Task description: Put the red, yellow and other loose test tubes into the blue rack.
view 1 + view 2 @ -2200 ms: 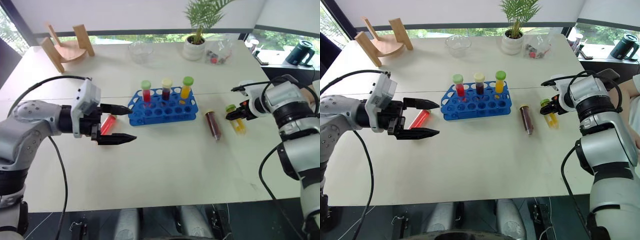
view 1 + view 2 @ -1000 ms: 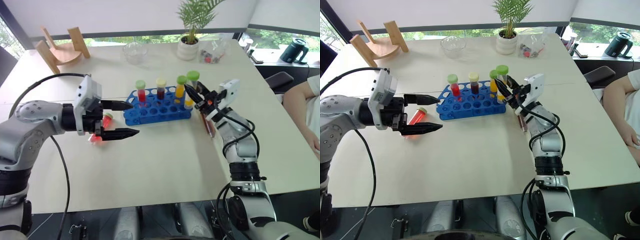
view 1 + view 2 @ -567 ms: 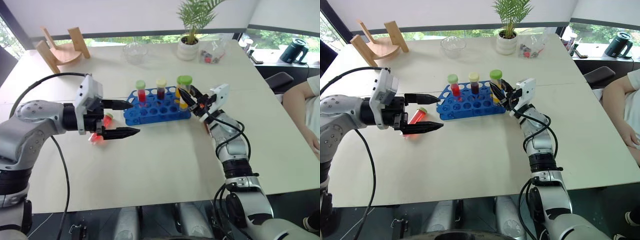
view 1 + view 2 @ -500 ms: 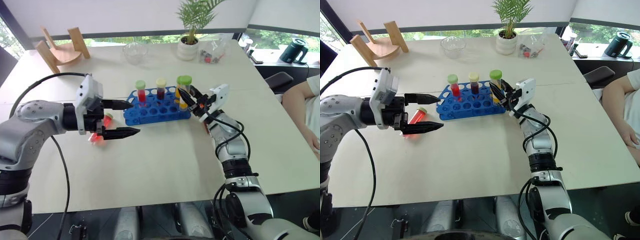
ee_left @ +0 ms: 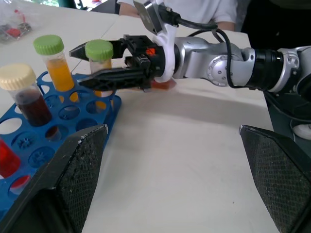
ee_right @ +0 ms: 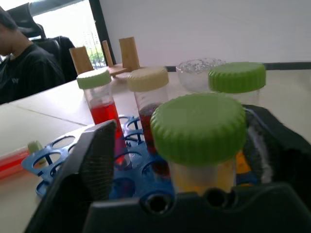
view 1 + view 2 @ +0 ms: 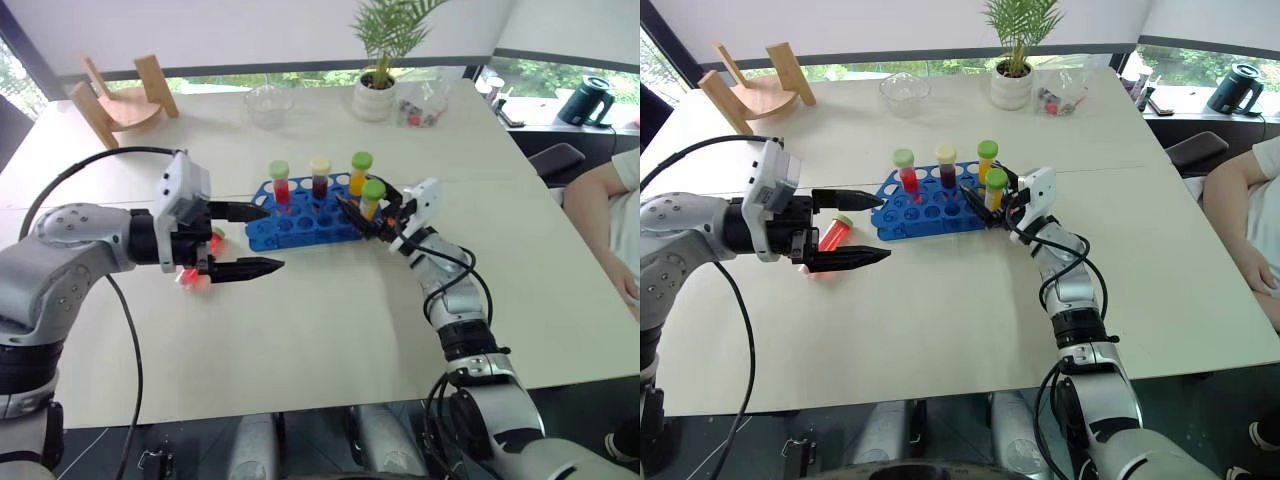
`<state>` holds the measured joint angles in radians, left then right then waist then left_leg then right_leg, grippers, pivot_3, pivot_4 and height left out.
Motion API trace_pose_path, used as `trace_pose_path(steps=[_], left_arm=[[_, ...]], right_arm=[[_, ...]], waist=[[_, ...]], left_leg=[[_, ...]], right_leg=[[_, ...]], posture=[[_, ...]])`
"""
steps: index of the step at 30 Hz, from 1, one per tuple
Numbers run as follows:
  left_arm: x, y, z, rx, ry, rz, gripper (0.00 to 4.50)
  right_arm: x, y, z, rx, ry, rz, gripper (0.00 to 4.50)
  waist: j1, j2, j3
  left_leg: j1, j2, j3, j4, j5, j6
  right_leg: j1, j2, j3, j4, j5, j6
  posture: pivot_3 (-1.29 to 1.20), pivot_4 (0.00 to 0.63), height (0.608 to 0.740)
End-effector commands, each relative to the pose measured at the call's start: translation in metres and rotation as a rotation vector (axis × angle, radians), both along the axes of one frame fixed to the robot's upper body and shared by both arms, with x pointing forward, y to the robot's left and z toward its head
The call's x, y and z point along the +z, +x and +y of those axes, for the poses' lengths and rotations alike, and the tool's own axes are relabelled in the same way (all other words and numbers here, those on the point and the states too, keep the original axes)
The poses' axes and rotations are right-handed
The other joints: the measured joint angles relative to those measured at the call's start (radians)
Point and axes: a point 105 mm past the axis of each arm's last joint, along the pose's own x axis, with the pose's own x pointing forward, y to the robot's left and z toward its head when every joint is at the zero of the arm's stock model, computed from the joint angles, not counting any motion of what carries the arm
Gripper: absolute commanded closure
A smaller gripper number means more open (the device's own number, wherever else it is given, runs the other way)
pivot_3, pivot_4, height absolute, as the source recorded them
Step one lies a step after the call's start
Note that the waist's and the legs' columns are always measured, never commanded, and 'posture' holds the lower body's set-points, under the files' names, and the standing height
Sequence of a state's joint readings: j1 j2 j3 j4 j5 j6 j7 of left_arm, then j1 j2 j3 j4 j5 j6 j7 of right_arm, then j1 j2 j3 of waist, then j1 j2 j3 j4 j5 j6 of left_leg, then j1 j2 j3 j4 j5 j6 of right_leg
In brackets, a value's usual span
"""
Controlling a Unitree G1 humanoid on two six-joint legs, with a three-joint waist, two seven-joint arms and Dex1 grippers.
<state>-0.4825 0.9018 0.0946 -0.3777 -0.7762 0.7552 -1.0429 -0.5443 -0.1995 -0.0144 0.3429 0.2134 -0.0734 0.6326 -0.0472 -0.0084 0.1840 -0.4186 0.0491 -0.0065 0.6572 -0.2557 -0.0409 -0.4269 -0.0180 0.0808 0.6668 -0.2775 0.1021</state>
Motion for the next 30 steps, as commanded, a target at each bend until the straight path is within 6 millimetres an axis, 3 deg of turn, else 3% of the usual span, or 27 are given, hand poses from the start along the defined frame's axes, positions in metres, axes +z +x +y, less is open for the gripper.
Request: trace_pose_path(steps=[1,7,10,15,19,28,30], left_arm=[[0.009,-0.004,-0.001,-0.012,-0.009,-0.043,0.0],[0.006,-0.004,-0.004,-0.024,-0.011,-0.036,0.0],[0.005,-0.003,-0.005,-0.028,-0.012,-0.037,0.0],[0.003,-0.002,-0.009,-0.032,-0.017,-0.042,0.0],[0.003,-0.003,-0.009,-0.028,-0.019,-0.047,0.0],[0.003,-0.009,-0.007,0.003,-0.021,-0.054,0.0],[0.003,-0.01,-0.007,0.009,-0.021,-0.056,0.0]], right_arm=[[0.022,-0.013,-0.016,-0.012,-0.129,-0.028,0.06],[0.043,-0.035,-0.06,-0.018,-0.388,0.2,0.06],[0.043,-0.036,-0.081,-0.072,-0.501,0.441,0.06],[0.032,-0.024,-0.094,-0.175,-0.548,0.761,0.06],[0.024,-0.01,-0.09,-0.232,-0.525,0.919,0.06],[-0.01,0.005,-0.084,-0.276,-0.611,1.0,0.06],[-0.02,0.007,-0.084,-0.275,-0.642,1.001,0.58]], waist=[[0.007,0.0,0.0],[0.004,0.0,0.0],[0.0,0.0,0.0],[-0.001,0.0,0.0],[0.002,0.0,0.0],[0.003,-0.001,0.0],[0.0,-0.002,-0.001]], left_leg=[[0.0,0.0,0.0,0.0,0.0,0.0],[0.0,0.0,0.0,0.002,0.0,0.0],[0.002,0.0,0.0,0.002,0.0,0.0],[0.003,0.001,0.0,0.002,-0.001,0.002],[0.002,0.001,0.001,0.003,-0.001,0.002],[-0.003,0.001,0.001,0.003,-0.002,0.003],[-0.002,0.001,0.0,0.004,-0.002,0.003]], right_leg=[[0.0,0.0,0.0,0.0,0.0,0.0],[0.001,0.0,0.0,0.0,0.0,0.0],[0.002,0.001,0.001,0.0,0.0,0.0],[0.002,0.002,0.001,0.0,0.0,-0.001],[0.002,0.002,0.002,-0.001,0.0,-0.001],[-0.001,0.001,0.001,-0.001,0.0,-0.001],[-0.001,0.002,0.001,-0.001,0.0,-0.001]], posture=[[0.0,0.15,0.74],[0.0,0.15,0.74],[0.0,0.15,0.74],[0.0,0.15,0.74],[0.0,0.15,0.74],[0.0,0.15,0.74],[0.0,0.15,0.74]])
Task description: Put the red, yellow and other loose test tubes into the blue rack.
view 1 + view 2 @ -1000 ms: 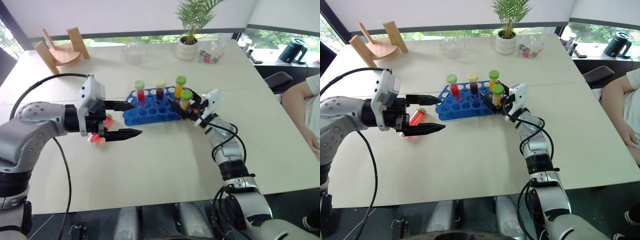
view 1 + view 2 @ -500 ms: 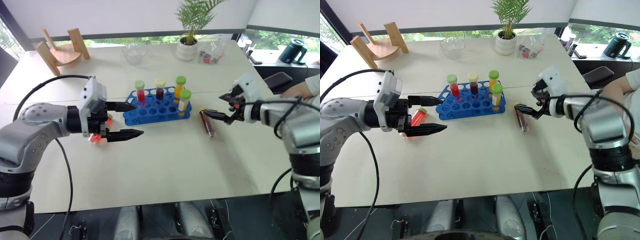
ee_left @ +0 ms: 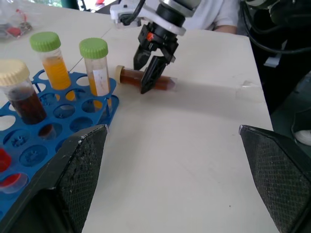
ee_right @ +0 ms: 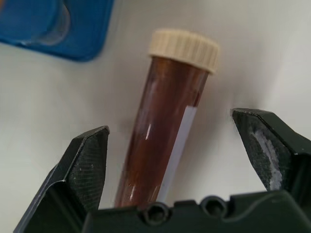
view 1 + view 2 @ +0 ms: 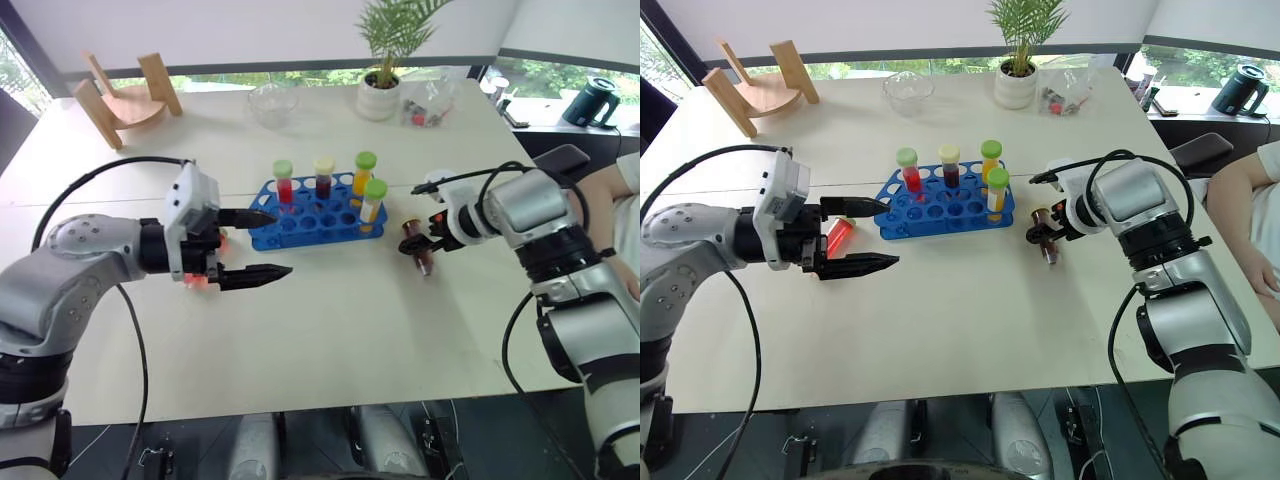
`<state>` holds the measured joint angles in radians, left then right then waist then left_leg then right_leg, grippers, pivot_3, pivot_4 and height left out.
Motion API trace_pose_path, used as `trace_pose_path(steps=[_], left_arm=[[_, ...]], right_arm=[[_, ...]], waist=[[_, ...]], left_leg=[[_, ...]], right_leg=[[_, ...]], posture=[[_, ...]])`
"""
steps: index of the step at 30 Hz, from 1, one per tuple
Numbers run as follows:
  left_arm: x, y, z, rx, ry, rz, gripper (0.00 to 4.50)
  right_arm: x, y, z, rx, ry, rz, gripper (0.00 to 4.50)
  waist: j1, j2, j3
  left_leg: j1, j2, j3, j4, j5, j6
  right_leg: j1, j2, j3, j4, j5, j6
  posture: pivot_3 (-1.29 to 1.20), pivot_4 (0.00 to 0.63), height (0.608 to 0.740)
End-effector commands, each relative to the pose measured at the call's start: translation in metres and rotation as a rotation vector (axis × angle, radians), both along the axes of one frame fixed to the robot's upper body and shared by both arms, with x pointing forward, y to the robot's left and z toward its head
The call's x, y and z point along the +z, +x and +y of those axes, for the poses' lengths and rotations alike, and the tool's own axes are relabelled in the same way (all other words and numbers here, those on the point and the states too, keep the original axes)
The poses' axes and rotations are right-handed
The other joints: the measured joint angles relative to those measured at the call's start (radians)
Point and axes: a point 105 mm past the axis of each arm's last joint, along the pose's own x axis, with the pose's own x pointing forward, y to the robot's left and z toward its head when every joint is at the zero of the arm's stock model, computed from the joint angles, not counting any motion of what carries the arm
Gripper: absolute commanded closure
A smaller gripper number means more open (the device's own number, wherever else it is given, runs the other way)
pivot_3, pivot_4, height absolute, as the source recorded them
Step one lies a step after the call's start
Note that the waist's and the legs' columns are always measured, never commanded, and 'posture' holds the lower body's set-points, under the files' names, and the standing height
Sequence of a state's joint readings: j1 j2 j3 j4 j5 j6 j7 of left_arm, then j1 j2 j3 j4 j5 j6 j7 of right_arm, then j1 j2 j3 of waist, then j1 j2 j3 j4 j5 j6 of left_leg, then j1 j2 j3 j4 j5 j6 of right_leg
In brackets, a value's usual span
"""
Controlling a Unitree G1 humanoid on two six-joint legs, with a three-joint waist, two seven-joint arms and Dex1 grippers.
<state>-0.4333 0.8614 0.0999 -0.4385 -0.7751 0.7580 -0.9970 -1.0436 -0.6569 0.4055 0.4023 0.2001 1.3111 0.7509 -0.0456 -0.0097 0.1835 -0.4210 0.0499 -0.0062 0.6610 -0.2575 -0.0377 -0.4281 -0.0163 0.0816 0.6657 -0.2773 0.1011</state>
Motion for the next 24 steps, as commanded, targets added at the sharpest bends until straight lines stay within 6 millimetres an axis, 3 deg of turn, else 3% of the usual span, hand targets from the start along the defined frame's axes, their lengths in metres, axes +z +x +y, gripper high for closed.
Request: trace_pose_path(steps=[1,5,7,10,13,17,20,24], left_arm=[[0.011,-0.005,0.001,0.008,-0.002,-0.056,0.0],[0.011,-0.005,0.002,0.016,-0.003,-0.058,0.0],[0.011,-0.005,0.003,0.023,-0.003,-0.056,0.0],[0.011,-0.003,0.008,0.042,0.002,-0.057,0.0],[0.012,-0.002,0.014,0.065,0.006,-0.059,0.0],[0.014,0.0,0.022,0.093,0.01,-0.051,0.0],[0.016,0.002,0.025,0.1,0.011,-0.046,0.0],[0.017,0.005,0.027,0.101,0.022,-0.038,0.0]], right_arm=[[-0.01,0.005,0.0,0.026,-0.048,-0.01,0.86],[-0.013,0.007,0.006,0.05,-0.046,-0.012,2.91],[-0.011,0.006,0.01,0.072,-0.036,-0.023,3.68],[0.006,-0.005,0.017,0.145,0.022,-0.073,3.69],[0.032,-0.031,0.03,0.318,0.087,-0.209,3.69],[0.064,-0.087,0.075,0.652,0.315,-0.482,3.69],[0.079,-0.09,0.101,0.621,0.503,-0.685,3.69],[0.077,-0.074,0.13,0.538,0.66,-0.886,3.69]], waist=[[-0.003,-0.001,-0.001],[-0.004,-0.001,-0.001],[-0.006,-0.002,-0.001],[-0.007,-0.002,-0.001],[0.002,-0.002,-0.001],[0.006,-0.001,0.0],[-0.01,-0.002,0.0],[-0.012,-0.003,0.0]], left_leg=[[0.001,0.0,0.0,0.0,0.0,0.0],[0.004,0.0,0.0,0.001,0.0,0.0],[0.006,0.0,0.0,0.001,0.0,0.0],[0.006,0.001,0.0,0.001,0.0,0.0],[0.004,0.001,-0.001,-0.001,0.0,0.0],[-0.002,0.001,-0.002,-0.001,-0.001,0.002],[0.0,0.001,-0.001,0.0,-0.001,0.002],[0.003,0.001,-0.001,0.001,0.0,0.0]], right_leg=[[0.001,0.0,0.0,0.0,0.0,0.0],[0.004,0.0,0.0,0.0,0.0,0.0],[0.005,0.001,0.0,0.0,0.0,0.0],[0.006,0.001,0.0,0.001,0.0,0.0],[0.004,0.001,0.0,0.001,0.0,0.0],[-0.001,0.0,-0.001,-0.001,0.0,0.0],[0.0,0.001,0.0,0.0,0.0,0.0],[0.003,0.001,0.0,0.001,0.0,-0.001]], posture=[[0.0,0.15,0.74],[0.0,0.15,0.74],[0.0,0.15,0.74],[0.0,0.15,0.74],[0.0,0.15,0.74],[0.0,0.15,0.74],[0.0,0.15,0.74],[0.0,0.15,0.74]])
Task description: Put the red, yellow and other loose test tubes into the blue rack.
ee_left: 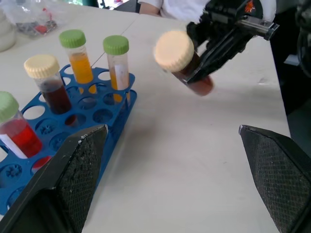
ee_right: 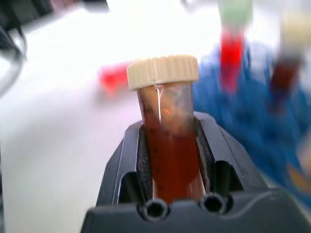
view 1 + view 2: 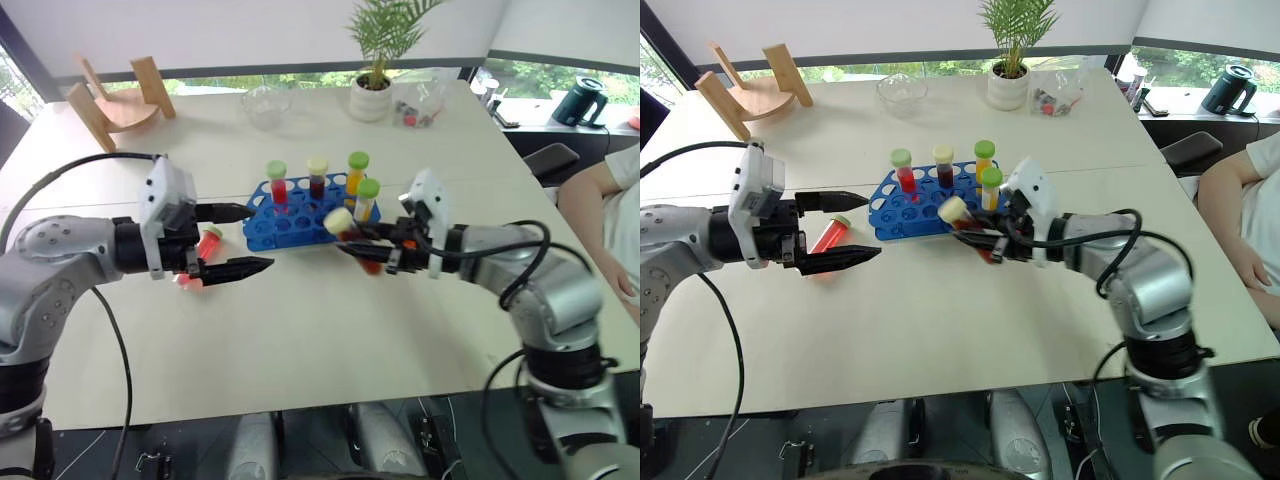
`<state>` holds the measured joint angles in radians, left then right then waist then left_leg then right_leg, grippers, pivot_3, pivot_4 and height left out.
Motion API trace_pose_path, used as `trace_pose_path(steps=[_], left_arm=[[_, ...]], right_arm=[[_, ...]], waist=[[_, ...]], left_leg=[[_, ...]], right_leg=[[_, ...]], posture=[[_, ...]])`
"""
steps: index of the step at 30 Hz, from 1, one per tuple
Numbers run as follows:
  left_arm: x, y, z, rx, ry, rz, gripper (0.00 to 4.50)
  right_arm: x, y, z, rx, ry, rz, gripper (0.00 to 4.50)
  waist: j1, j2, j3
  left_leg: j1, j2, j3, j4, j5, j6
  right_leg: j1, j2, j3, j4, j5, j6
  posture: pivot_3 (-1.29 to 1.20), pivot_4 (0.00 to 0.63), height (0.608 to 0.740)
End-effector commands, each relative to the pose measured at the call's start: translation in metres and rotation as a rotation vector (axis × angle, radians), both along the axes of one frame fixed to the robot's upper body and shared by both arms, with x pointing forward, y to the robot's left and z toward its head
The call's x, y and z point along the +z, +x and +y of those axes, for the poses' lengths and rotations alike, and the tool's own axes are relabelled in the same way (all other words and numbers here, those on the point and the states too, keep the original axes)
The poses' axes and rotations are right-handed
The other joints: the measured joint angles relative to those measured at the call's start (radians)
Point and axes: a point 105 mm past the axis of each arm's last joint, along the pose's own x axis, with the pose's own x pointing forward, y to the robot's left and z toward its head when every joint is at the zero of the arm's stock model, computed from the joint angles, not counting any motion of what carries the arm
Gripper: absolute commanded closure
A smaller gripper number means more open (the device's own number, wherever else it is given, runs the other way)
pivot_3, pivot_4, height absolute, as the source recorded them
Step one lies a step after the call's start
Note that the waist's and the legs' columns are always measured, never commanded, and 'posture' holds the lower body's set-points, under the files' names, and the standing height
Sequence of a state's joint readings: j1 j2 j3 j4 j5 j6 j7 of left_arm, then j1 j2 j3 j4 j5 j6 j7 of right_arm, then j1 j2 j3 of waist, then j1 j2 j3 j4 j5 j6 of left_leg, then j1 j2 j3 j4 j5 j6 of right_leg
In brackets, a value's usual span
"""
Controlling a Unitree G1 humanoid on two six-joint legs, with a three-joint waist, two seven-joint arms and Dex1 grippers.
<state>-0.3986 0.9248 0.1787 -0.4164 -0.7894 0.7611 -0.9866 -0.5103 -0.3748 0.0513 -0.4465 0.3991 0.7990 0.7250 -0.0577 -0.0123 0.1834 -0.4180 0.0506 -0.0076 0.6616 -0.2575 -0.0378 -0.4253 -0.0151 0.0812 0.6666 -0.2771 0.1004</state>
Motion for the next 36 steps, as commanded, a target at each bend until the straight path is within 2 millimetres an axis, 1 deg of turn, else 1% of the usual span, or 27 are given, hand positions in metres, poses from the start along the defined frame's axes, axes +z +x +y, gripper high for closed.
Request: trace_pose_path(steps=[1,3,4,6,8,13,16,24,36], left_arm=[[0.01,0.002,0.004,0.007,0.009,-0.022,0.0],[0.01,0.003,0.004,0.004,0.011,-0.02,0.0],[0.011,0.003,0.004,0.001,0.015,-0.019,0.0],[0.012,0.003,0.004,-0.003,0.018,-0.017,0.0],[0.013,0.003,0.004,-0.004,0.021,-0.016,0.0],[0.013,0.002,0.004,-0.005,0.027,-0.014,0.0],[0.013,0.001,0.003,-0.004,0.028,-0.011,0.0],[0.006,-0.005,0.005,-0.006,0.049,0.029,0.0],[0.005,-0.008,0.003,-0.006,0.055,0.025,0.0]], right_arm=[[0.012,0.015,0.012,-0.072,0.2,-0.128,3.69],[0.021,0.026,0.016,-0.123,0.422,-0.137,3.69],[0.019,0.033,0.017,-0.159,0.464,-0.145,3.69],[0.013,0.041,0.023,-0.197,0.493,-0.19,3.69],[0.008,0.048,0.027,-0.241,0.496,-0.227,3.69],[0.0,0.057,0.037,-0.288,0.521,-0.275,3.69],[-0.004,0.064,0.038,-0.316,0.524,-0.288,3.69],[-0.02,0.076,0.04,-0.341,0.503,-0.27,3.69],[-0.029,0.084,0.041,-0.348,0.482,-0.259,3.69]], waist=[[0.0,-0.001,0.0],[0.001,-0.001,0.0],[0.0,-0.001,0.0],[0.002,-0.001,0.0],[0.003,-0.001,0.0],[-0.002,-0.001,0.0],[-0.012,-0.001,0.0],[-0.012,-0.001,0.0],[-0.013,-0.001,0.0]], left_leg=[[0.001,0.0,0.0,0.0,0.0,-0.001],[0.001,0.0,0.0,0.0,0.001,-0.001],[0.001,0.0,0.0,0.0,0.001,-0.001],[0.001,0.0,0.0,0.0,0.001,-0.001],[0.001,0.0,0.0,0.0,0.001,-0.001],[0.001,0.0,0.0,-0.002,0.001,-0.002],[0.001,0.0,0.0,-0.003,0.001,-0.002],[0.001,0.0,0.0,-0.003,0.002,-0.003],[0.002,0.0,0.001,-0.004,0.002,-0.003]], right_leg=[[0.001,0.0,0.0,0.0,0.0,0.0],[0.001,0.0,0.0,0.0,0.0,0.0],[0.001,0.0,0.0,0.0,0.0,0.0],[0.001,0.0,0.0,0.0,0.0,0.0],[0.001,0.0,0.0,0.0,0.0,0.0],[0.0,0.0,0.0,0.0,0.0,0.0],[0.0,0.0,0.0,0.0,0.0,0.0],[0.0,-0.001,0.0,0.001,0.0,0.0],[0.0,-0.001,0.0,0.001,0.0,0.0]], posture=[[0.0,0.15,0.74],[0.0,0.15,0.74],[0.0,0.15,0.74],[0.0,0.15,0.74],[0.0,0.15,0.74],[0.0,0.15,0.74],[0.0,0.15,0.74],[0.0,0.15,0.74],[0.0,0.15,0.74]])
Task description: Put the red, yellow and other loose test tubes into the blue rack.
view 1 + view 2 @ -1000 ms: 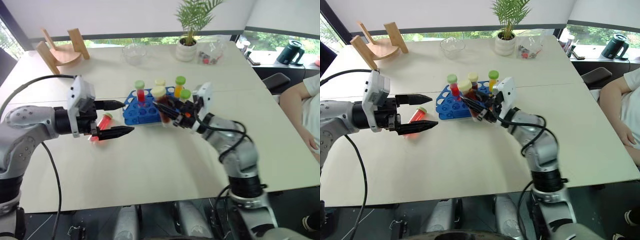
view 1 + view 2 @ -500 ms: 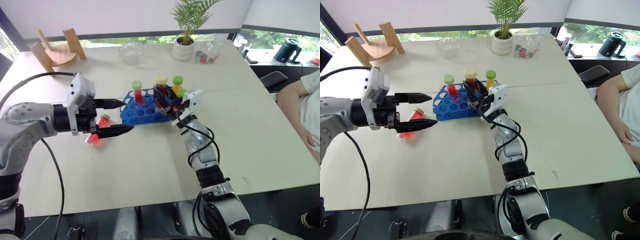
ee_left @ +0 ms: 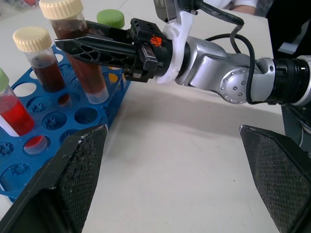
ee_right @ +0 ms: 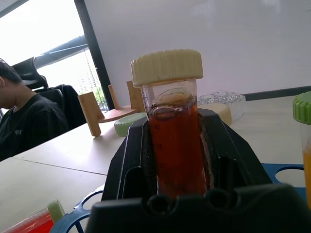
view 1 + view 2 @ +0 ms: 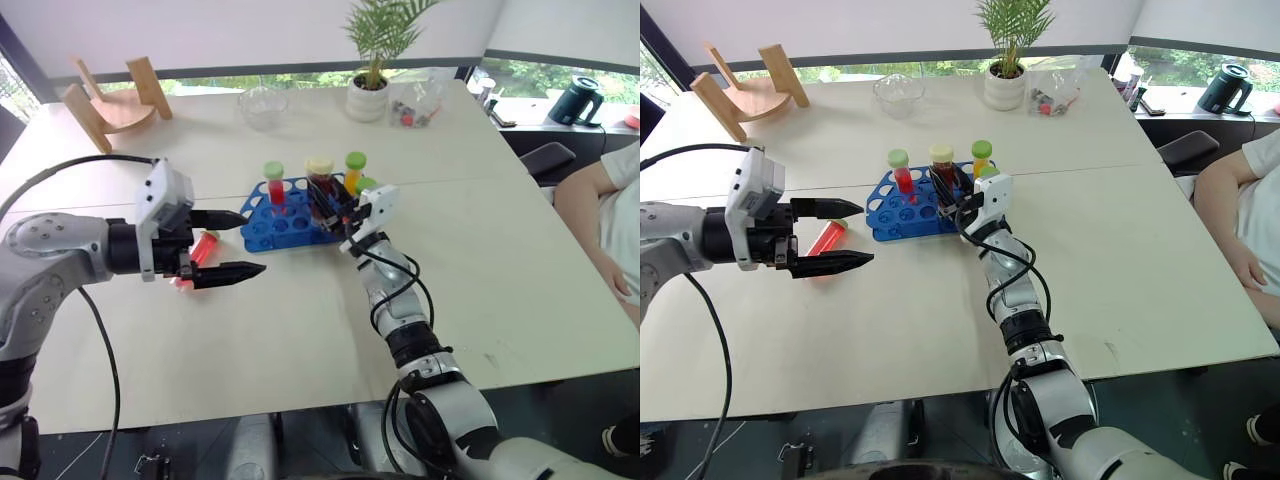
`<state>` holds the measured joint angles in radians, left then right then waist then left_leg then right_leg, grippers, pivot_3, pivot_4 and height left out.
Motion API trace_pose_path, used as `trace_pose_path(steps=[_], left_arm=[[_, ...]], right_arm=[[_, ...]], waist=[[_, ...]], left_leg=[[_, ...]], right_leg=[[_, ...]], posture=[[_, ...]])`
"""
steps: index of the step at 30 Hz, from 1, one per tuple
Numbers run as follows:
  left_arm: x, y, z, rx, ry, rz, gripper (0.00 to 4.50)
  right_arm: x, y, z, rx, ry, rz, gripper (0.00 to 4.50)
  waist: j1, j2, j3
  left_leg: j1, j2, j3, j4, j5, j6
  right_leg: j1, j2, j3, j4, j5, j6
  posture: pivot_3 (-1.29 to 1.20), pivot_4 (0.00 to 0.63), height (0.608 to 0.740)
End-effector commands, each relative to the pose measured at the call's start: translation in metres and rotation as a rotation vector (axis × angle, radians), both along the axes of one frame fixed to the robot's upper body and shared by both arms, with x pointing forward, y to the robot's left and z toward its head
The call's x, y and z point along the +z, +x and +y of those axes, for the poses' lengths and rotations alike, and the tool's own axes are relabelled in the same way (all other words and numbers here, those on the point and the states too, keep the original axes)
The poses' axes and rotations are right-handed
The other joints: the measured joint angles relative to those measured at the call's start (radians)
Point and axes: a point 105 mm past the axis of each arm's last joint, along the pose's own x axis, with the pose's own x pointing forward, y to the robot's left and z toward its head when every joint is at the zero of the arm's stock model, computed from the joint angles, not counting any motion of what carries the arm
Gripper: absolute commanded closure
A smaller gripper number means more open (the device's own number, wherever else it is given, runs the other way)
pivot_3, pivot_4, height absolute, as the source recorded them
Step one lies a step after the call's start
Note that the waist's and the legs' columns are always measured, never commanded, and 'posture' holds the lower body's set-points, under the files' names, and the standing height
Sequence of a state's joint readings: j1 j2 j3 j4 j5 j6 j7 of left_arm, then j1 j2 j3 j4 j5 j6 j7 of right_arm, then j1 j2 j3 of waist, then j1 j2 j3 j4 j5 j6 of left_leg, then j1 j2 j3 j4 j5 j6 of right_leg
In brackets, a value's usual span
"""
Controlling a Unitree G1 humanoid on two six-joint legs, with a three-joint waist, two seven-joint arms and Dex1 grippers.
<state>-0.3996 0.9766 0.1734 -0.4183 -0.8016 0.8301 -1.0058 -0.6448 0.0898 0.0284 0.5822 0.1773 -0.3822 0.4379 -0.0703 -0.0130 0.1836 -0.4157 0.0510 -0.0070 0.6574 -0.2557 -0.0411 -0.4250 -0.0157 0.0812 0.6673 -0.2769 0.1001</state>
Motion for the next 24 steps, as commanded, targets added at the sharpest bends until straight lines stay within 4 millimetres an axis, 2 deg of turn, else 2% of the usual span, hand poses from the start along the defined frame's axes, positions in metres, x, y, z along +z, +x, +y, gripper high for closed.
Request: trace_pose_path(steps=[1,10,13,17,21,24], left_arm=[[0.011,-0.006,-0.003,-0.015,-0.001,-0.046,0.0],[0.013,-0.003,-0.007,-0.014,-0.007,-0.051,0.0],[0.011,-0.002,-0.007,-0.01,-0.008,-0.046,0.0],[0.003,0.003,-0.003,0.03,0.007,-0.027,0.0],[-0.004,0.016,0.003,0.115,0.036,-0.058,0.0],[-0.004,0.034,0.01,0.225,0.058,-0.067,0.0]], right_arm=[[0.01,0.0,0.004,0.006,0.005,-0.042,3.69],[-0.003,-0.001,0.006,0.017,-0.049,-0.03,3.69],[-0.006,-0.003,0.006,0.025,-0.05,-0.018,2.28],[-0.01,-0.014,-0.002,0.027,-0.105,-0.021,0.09],[-0.007,-0.035,-0.015,0.073,-0.176,0.001,0.09],[0.002,-0.059,-0.026,0.148,-0.246,0.025,0.09]], waist=[[-0.001,0.0,0.0],[-0.001,0.0,0.0],[-0.001,0.0,0.0],[0.001,0.0,0.0],[0.006,0.0,0.0],[0.01,0.0,0.0]], left_leg=[[0.0,0.0,0.0,0.0,0.0,0.0],[0.001,0.0,0.0,-0.001,0.0,0.0],[0.001,0.0,0.0,-0.001,0.0,0.0],[0.001,0.0,0.0,-0.002,0.0,-0.001],[0.001,-0.001,0.0,-0.003,0.001,-0.002],[0.001,-0.001,0.0,-0.003,0.001,-0.002]], right_leg=[[0.0,0.0,0.0,0.0,0.0,0.0],[0.0,0.0,0.0,0.0,0.0,0.0],[0.0,0.0,0.0,0.0,0.0,0.0],[0.0,0.0,0.0,0.0,0.0,0.0],[0.0,-0.001,0.0,0.0,0.0,0.0],[0.0,-0.001,0.0,0.0,0.0,0.0]], posture=[[0.0,0.15,0.74],[0.0,0.15,0.74],[0.0,0.15,0.74],[0.0,0.15,0.74],[0.0,0.15,0.74],[0.0,0.15,0.74]])
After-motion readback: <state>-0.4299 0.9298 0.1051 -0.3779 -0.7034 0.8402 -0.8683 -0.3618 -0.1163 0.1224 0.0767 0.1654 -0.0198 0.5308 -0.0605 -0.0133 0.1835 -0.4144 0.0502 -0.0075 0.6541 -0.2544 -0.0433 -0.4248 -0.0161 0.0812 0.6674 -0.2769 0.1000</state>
